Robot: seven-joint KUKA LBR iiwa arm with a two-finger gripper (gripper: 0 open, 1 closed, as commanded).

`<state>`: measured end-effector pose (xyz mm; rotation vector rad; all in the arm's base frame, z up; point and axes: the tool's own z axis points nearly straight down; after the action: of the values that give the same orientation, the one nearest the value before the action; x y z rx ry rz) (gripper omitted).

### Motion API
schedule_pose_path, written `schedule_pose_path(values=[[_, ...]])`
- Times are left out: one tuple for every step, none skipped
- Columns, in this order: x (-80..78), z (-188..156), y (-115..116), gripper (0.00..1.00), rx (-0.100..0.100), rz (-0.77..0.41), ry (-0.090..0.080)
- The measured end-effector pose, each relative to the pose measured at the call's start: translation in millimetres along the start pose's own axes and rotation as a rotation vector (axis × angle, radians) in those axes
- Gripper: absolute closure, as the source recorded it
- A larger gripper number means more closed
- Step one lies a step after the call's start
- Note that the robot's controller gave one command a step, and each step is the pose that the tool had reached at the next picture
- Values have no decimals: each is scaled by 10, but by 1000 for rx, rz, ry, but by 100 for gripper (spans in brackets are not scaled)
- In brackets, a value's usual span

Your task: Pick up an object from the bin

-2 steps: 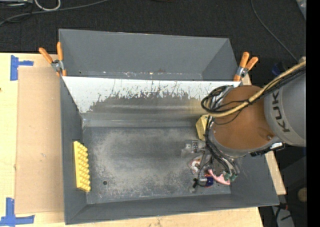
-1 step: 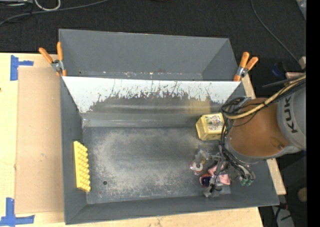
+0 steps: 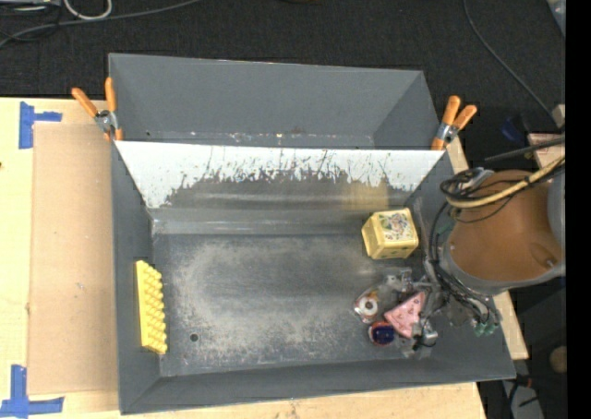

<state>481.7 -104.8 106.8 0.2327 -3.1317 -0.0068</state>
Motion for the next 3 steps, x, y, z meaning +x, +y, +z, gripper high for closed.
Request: schedule_pose_path(values=[[-221,49,-376,0,4,-371,-5],[-362,367,-544,0,-7,-379,-9],[-257,355,-519,100,5,-537,-13]])
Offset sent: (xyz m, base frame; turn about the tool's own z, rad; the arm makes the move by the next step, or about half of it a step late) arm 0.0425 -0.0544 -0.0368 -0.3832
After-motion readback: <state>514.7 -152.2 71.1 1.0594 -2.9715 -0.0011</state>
